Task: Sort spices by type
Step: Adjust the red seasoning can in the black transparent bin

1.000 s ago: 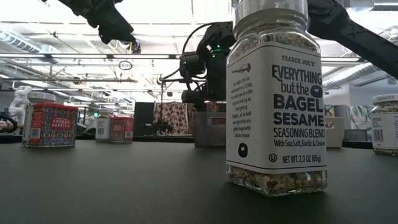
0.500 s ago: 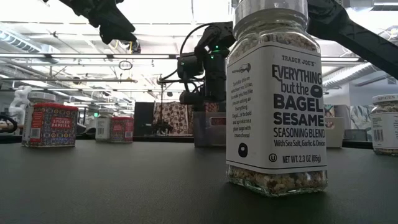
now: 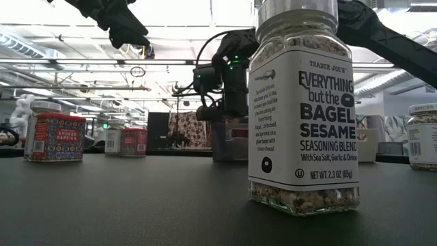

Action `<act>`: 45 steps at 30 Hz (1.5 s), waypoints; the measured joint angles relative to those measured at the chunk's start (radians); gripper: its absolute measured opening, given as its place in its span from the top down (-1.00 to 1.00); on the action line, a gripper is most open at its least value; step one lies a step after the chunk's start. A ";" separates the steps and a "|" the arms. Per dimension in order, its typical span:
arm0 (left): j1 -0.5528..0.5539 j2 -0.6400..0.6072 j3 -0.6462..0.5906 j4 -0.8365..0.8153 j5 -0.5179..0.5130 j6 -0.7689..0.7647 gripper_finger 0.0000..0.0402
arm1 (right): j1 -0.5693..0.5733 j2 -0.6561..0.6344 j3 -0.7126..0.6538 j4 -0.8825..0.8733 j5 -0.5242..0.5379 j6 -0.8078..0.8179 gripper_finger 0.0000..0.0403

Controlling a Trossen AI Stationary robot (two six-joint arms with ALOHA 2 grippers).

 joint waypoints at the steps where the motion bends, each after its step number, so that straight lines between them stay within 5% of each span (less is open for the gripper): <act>1: 0.000 0.000 0.000 0.000 0.000 0.000 0.03 | 0.001 -0.001 0.000 0.000 0.006 0.002 -0.64; 9: 0.000 0.000 0.000 0.002 0.000 0.008 0.03 | 0.000 -0.013 0.041 -0.024 0.018 -0.029 -0.47; 20: 0.000 0.000 0.000 0.046 0.000 0.000 0.03 | 0.001 -0.034 0.268 -0.210 0.016 -0.128 -0.47; 27: 0.000 0.009 0.000 0.187 0.131 -0.102 0.03 | 0.002 -0.153 0.261 -0.190 -0.129 -0.253 -0.47; 32: 0.000 0.035 0.000 0.307 0.201 -0.075 0.03 | 0.014 -0.246 0.263 -0.100 -0.290 -0.407 -0.47; 38: -0.002 0.051 0.000 0.376 0.219 0.071 0.03 | 0.048 -0.328 0.264 0.052 -0.607 -0.551 -0.47; 45: -0.002 0.051 0.000 0.558 0.430 0.202 0.03 | 0.087 -0.354 0.264 0.214 -0.922 -0.555 -0.48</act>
